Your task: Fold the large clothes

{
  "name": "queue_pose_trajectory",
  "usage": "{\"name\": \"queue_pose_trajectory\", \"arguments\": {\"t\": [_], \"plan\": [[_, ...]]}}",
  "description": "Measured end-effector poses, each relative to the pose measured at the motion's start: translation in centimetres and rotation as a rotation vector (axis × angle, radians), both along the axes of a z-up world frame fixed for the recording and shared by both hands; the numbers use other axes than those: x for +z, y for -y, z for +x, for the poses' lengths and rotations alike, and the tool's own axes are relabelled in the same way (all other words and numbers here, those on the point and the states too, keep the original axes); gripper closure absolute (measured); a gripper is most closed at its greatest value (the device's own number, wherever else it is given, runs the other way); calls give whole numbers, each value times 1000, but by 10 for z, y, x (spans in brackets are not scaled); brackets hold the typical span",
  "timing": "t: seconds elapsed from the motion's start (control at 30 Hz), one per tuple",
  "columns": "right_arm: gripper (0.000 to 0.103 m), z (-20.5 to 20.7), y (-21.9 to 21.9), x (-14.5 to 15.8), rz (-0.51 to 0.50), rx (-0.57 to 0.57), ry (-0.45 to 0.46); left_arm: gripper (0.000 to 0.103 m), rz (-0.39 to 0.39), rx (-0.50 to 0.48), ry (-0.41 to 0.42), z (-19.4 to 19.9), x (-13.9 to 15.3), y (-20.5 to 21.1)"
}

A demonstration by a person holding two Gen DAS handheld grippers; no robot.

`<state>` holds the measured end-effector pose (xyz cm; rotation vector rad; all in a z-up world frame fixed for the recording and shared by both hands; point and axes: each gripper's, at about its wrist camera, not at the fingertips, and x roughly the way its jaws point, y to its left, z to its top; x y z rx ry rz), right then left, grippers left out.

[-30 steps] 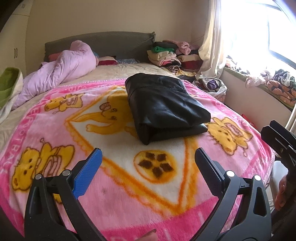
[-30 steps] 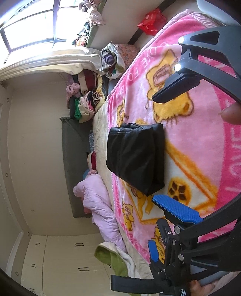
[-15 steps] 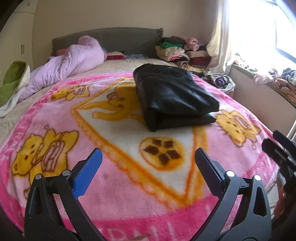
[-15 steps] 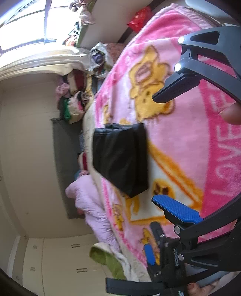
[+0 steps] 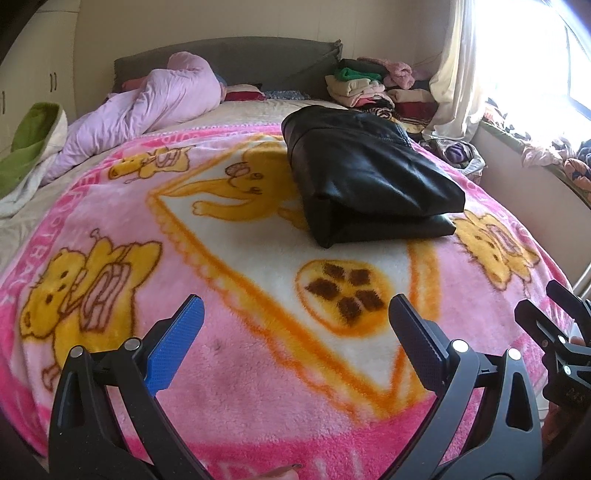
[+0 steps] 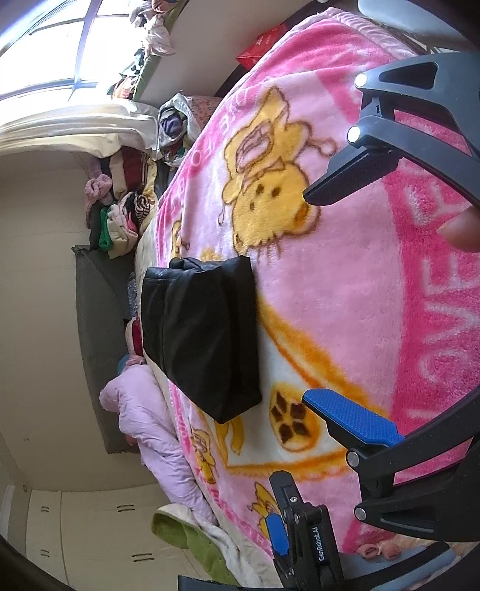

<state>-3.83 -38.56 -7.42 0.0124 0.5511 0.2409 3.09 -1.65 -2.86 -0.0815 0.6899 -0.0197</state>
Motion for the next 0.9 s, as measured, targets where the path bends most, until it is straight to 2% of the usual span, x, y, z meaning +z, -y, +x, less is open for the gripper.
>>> {"name": "queue_pose_trajectory", "arguments": {"t": [0.9], "plan": [[4,0,-3,9,5,8,4,9,1,9,4,-3,3,-1]]}}
